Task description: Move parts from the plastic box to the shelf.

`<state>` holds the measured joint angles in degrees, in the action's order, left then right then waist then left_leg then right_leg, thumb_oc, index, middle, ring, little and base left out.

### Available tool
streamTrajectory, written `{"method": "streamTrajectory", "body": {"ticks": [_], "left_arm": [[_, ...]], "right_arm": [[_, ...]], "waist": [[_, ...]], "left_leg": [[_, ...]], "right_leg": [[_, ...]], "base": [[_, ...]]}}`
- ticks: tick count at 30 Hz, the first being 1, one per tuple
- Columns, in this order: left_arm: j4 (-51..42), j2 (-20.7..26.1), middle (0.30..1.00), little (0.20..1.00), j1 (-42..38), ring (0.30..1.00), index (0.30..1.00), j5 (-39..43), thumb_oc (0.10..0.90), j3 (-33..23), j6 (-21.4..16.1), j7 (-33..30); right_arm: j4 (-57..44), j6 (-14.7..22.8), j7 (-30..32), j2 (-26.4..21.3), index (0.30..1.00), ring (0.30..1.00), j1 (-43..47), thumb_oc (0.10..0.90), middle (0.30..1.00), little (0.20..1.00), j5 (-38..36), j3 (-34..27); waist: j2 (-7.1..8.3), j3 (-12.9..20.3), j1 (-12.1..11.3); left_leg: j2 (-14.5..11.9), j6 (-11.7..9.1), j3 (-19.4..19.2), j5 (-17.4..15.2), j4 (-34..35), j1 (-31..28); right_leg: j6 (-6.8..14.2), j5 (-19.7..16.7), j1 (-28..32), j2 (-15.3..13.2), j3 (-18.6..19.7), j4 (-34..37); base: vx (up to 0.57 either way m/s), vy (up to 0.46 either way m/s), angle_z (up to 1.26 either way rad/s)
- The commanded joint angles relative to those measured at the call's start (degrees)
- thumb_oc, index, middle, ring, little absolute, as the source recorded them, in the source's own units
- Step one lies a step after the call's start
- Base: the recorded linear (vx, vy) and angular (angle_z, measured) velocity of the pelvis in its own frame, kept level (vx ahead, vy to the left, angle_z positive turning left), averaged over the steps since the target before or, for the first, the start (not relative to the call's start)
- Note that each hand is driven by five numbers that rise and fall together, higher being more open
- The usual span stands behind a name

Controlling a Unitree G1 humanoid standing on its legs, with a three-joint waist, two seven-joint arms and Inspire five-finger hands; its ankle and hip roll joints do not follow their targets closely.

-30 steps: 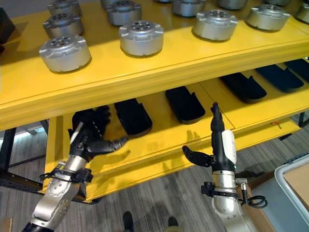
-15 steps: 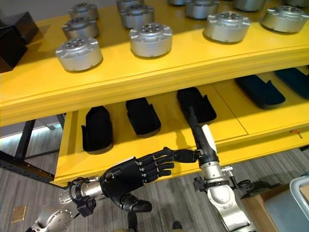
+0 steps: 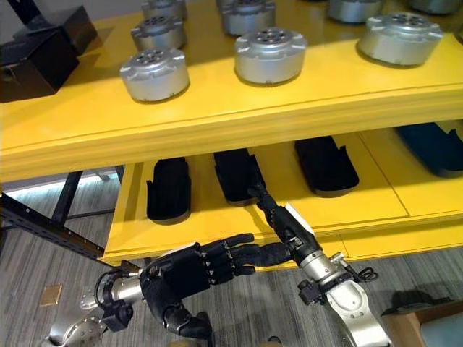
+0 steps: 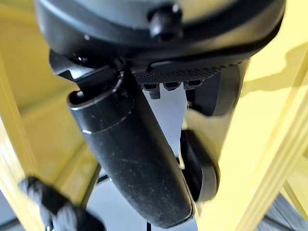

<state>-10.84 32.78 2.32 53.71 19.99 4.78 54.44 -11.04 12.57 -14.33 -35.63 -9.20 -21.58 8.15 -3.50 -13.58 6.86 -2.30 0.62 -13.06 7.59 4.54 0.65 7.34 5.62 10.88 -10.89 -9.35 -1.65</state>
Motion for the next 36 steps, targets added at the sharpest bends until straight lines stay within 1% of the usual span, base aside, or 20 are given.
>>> {"method": "streamTrajectory", "body": {"ticks": [1, 3, 7, 8, 10, 11, 13, 15, 16, 17, 18, 20, 22, 24, 27, 29, 32, 34, 35, 36], "left_arm": [[-2.6, -0.8, 1.0, 1.0, -2.3, 1.0, 1.0, 4.1, 0.9, -3.8, -5.3, 0.3], [-2.8, 0.2, 1.0, 1.0, -1.4, 1.0, 1.0, 3.8, 0.9, -5.1, -5.6, 0.4], [-3.4, 1.1, 1.0, 1.0, -0.1, 1.0, 1.0, 2.4, 0.9, -6.5, -5.3, -0.1], [-3.5, 2.0, 1.0, 1.0, 0.6, 1.0, 1.0, 1.1, 0.9, -7.2, -5.6, -2.1], [-3.4, 2.7, 1.0, 1.0, 1.3, 1.0, 1.0, 0.2, 0.9, -8.0, -6.7, -3.4], [-3.5, 3.7, 1.0, 1.0, 2.2, 1.0, 1.0, 0.2, 0.9, -9.2, -8.6, -6.1], [-3.6, 4.3, 1.0, 1.0, 3.8, 1.0, 1.0, -1.3, 0.9, -11.9, -11.7, -10.0], [-3.7, 4.8, 1.0, 1.0, 4.3, 1.0, 1.0, -1.8, 0.9, -13.2, -13.4, -11.4], [-3.4, 5.4, 1.0, 1.0, 5.5, 1.0, 1.0, -1.9, 0.9, -16.0, -14.5, -10.2], [-3.2, 5.9, 1.0, 1.0, 6.2, 1.0, 1.0, -2.3, 0.9, -17.0, -16.3, -9.2], [-3.4, 6.1, 1.0, 1.0, 6.5, 1.0, 1.0, -2.1, 0.9, -17.4, -16.4, -8.7], [-3.7, 6.8, 1.0, 1.0, 8.2, 1.0, 1.0, -0.5, 0.9, -19.1, -18.0, -6.7], [-3.9, 7.3, 1.0, 1.0, 7.2, 1.0, 1.0, 0.6, 0.9, -19.6, -17.9, -7.1], [-2.8, 6.5, 1.0, 1.0, 5.6, 1.0, 1.0, 2.0, 0.9, -19.9, -19.6, -7.7], [-2.5, 3.9, 1.0, 1.0, 5.9, 1.0, 1.0, 1.7, 0.9, -21.5, -23.1, -10.5], [-3.1, 2.2, 1.0, 1.0, 8.3, 1.0, 1.0, -0.4, 0.9, -23.6, -24.7, -10.8], [-4.1, 1.4, 1.0, 1.0, 10.5, 1.0, 1.0, -0.6, 0.9, -25.0, -25.8, -11.7], [-4.6, 1.1, 1.0, 1.0, 10.5, 1.0, 1.0, -0.1, 0.9, -24.8, -27.4, -11.6], [-5.2, 0.6, 1.0, 1.0, 9.9, 1.0, 1.0, 1.0, 0.9, -23.9, -27.6, -10.7], [-5.2, 0.6, 1.0, 1.0, 9.9, 1.0, 1.0, 1.0, 0.9, -23.9, -27.6, -10.7]], "right_arm": [[-6.6, 3.4, -3.4, 0.0, 1.0, 1.0, 4.7, 0.9, 1.0, 1.0, -6.5, -3.5], [-8.5, 1.7, -6.9, 0.0, 1.0, 1.0, 2.8, 0.9, 1.0, 1.0, -7.8, -5.0], [-9.0, 0.4, -8.1, 0.0, 1.0, 1.0, 1.8, 0.9, 1.0, 1.0, -7.3, -5.7], [-9.3, -0.3, -8.3, -0.4, 1.0, 1.0, 1.1, 0.9, 1.0, 1.0, -8.5, -6.2], [-9.1, -0.6, -8.6, -0.1, 1.0, 1.0, 0.8, 0.9, 1.0, 1.0, -9.0, -6.7], [-8.9, -0.5, -8.2, 0.1, 1.0, 1.0, 0.4, 0.9, 1.0, 1.0, -8.5, -7.0], [-9.2, -0.1, -6.9, 0.4, 1.0, 1.0, -0.6, 0.9, 1.0, 1.0, -7.9, -7.6], [-9.4, -0.1, -6.5, 0.6, 1.0, 1.0, -0.9, 0.9, 1.0, 1.0, -8.1, -7.7], [-9.4, 0.2, -6.5, 1.3, 1.0, 1.0, -1.9, 0.9, 1.0, 1.0, -8.9, -8.7], [-9.1, 0.6, -6.8, 1.3, 1.0, 1.0, -2.2, 0.9, 1.0, 1.0, -9.3, -9.1], [-9.0, 0.8, -6.8, 1.3, 1.0, 1.0, -2.3, 0.9, 1.0, 1.0, -9.3, -9.2], [-7.4, 2.6, -6.8, 0.6, 1.0, 1.0, -2.0, 0.9, 1.0, 1.0, -9.9, -9.5], [-7.1, 2.8, -6.6, 0.7, 1.0, 1.0, -1.6, 0.9, 1.0, 1.0, -10.0, -9.4], [-5.8, 3.3, -6.5, 0.9, 1.0, 1.0, -0.8, 0.9, 1.0, 1.0, -10.0, -9.6], [-4.8, 3.1, -7.5, 2.5, 1.0, 1.0, 0.1, 0.9, 1.0, 1.0, -9.7, -9.2], [-5.6, 2.9, -9.9, 4.1, 1.0, 1.0, -1.7, 0.9, 1.0, 1.0, -9.2, -9.8], [-6.7, 2.3, -11.9, 4.4, 1.0, 1.0, -3.5, 0.9, 1.0, 1.0, -9.6, -10.0], [-6.8, 2.7, -11.2, 4.0, 1.0, 1.0, -3.5, 0.9, 1.0, 1.0, -8.5, -9.2], [-6.8, 3.1, -9.9, 4.0, 1.0, 1.0, -3.5, 0.9, 1.0, 1.0, -7.7, -9.0], [-6.8, 3.1, -9.9, 4.0, 1.0, 1.0, -3.5, 0.9, 1.0, 1.0, -7.7, -9.0]], "waist": [[1.75, 3.6, 1.7], [2.05, 4.3, 1.9], [2.47, 4.8, 1.8], [2.88, 5.0, 1.6], [3.19, 5.0, 1.5], [3.38, 5.0, 1.3], [3.52, 4.6, 0.9], [3.56, 4.4, 0.8], [3.58, 4.0, 0.2], [3.64, 3.8, 0.0], [3.55, 3.8, -0.2], [3.29, 3.4, -1.0], [3.88, 3.1, -1.5], [4.17, 2.7, -1.9], [3.52, 2.2, -1.9], [3.28, 2.4, -2.0], [3.08, 2.8, -2.2], [2.75, 2.5, -1.9], [2.48, 2.1, -0.9], [2.48, 2.1, -0.9]], "left_leg": [[-5.3, -3.4, 0.6, -7.5, -5.6, -6.2], [-4.6, -3.2, -0.5, -7.0, -2.0, -7.6], [-3.7, -2.8, -1.6, -7.0, -0.3, -8.3], [-2.9, -2.2, -2.2, -7.6, -0.2, -8.3], [-2.2, -1.5, -2.7, -8.2, -0.2, -8.1], [-1.5, -0.7, -3.2, -8.6, 0.0, -7.8], [-1.0, 0.0, -3.1, -8.7, 0.1, -7.4], [-0.9, 0.3, -2.9, -8.7, 0.1, -7.3], [-1.0, 0.8, -2.5, -8.7, -0.2, -6.8], [-0.9, 1.0, -2.1, -8.8, -0.4, -6.6], [-1.0, 1.1, -1.9, -8.6, -0.5, -6.3], [-0.7, 1.3, 0.2, -8.0, -1.1, -5.1], [0.2, 1.1, 1.0, -8.2, -2.6, -3.7], [0.7, 0.8, 2.7, -7.5, -3.6, -2.8], [0.8, 0.3, 3.6, -7.2, -2.7, -3.9], [1.4, 0.2, 4.2, -7.2, -1.9, -4.6], [2.2, 0.2, 4.3, -7.7, -2.1, -4.2], [2.7, 0.1, 1.9, -8.3, -4.1, -2.6], [2.0, -0.1, -3.5, -8.9, -6.1, -1.7], [2.0, -0.1, -3.5, -8.9, -6.1, -1.7]], "right_leg": [[-1.9, -4.0, -7.5, 1.7, 3.0, -3.1], [-0.1, -6.0, -7.1, 0.6, 2.7, -0.3], [1.2, -7.8, -6.8, -0.5, 2.2, 1.9], [2.0, -8.8, -7.0, -1.2, 2.1, 2.9], [2.6, -9.2, -7.4, -1.6, 2.4, 3.0], [2.8, -9.1, -7.7, -1.6, 2.3, 2.8], [2.6, -8.3, -9.0, -0.6, 2.3, 0.8], [2.3, -7.4, -9.7, 0.0, 2.4, -0.8], [0.6, -4.4, -9.8, 2.4, 1.7, -4.1], [-0.4, -2.6, -9.8, 3.7, 1.2, -5.9], [-0.8, -2.1, -10.1, 4.4, 1.1, -6.6], [-3.1, 0.8, -11.6, 8.3, 1.6, -11.6], [-3.9, 0.3, -10.3, 8.2, 0.7, -9.2], [-3.9, -1.7, -9.9, 8.0, 1.1, -6.7], [-4.0, -2.9, -10.0, 8.3, 1.8, -5.5], [-4.2, -3.4, -9.2, 8.6, 2.3, -3.6], [-4.5, -3.3, -8.6, 8.6, 2.4, -2.1], [-4.6, -3.3, -8.9, 8.2, 1.7, -1.5], [-4.6, -3.4, -8.9, 7.2, -0.5, -1.0], [-4.6, -3.4, -8.9, 7.2, -0.5, -1.0]], "base": [[0.03, 0.233, 0.09], [0.02, 0.307, 0.19], [0.02, 0.204, 0.04], [0.0, 0.215, -0.03], [-0.01, 0.225, -0.1], [-0.05, 0.201, 0.03], [-0.07, 0.131, 0.09], [-0.07, 0.043, -0.01], [-0.09, 0.025, 0.09], [-0.09, 0.011, 0.16], [-0.08, 0.002, 0.22], [-0.13, -0.037, 0.33], [-0.09, -0.095, 0.42], [-0.09, -0.109, 0.32], [-0.06, -0.08, 0.15], [0.01, -0.066, 0.07], [-0.02, -0.062, -0.02], [-0.15, 0.008, 0.03], [-0.15, 0.048, 0.18], [-0.16, 0.066, 0.56]]}}
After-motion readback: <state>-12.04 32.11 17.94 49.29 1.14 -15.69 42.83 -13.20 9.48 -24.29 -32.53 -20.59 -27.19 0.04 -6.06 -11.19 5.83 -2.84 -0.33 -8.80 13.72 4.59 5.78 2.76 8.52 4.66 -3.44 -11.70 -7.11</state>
